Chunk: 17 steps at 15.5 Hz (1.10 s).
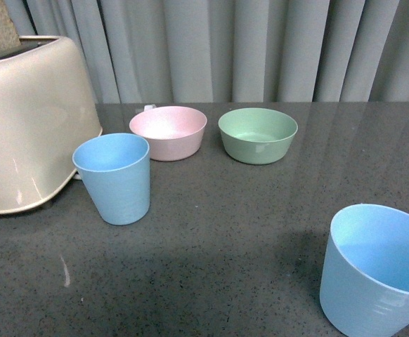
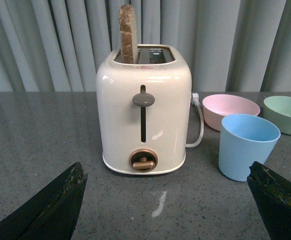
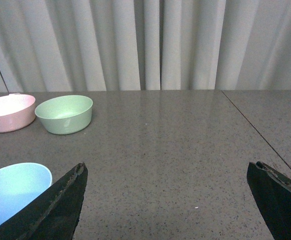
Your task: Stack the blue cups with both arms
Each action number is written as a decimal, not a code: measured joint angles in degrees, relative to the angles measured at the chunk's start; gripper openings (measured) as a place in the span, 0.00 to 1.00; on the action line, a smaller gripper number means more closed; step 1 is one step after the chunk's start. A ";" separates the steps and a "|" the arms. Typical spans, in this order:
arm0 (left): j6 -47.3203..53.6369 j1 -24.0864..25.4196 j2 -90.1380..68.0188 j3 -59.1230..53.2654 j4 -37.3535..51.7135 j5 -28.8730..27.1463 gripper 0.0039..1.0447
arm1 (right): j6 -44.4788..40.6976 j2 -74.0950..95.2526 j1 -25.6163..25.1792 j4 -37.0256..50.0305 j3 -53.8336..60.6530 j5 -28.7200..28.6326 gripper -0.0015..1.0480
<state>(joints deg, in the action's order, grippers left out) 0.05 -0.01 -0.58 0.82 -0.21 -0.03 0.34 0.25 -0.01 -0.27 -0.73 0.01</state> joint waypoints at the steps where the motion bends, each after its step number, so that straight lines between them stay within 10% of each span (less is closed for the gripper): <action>1: 0.00 0.00 0.00 0.00 0.00 0.02 0.94 | 0.00 0.00 0.00 0.00 0.00 0.00 0.94; 17: 0.00 0.00 0.00 0.00 0.00 0.02 0.94 | 0.00 0.00 0.00 0.00 0.00 0.00 0.94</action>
<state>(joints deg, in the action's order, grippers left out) 0.05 -0.01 -0.58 0.82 -0.21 -0.01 0.34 0.25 -0.01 -0.27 -0.73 0.01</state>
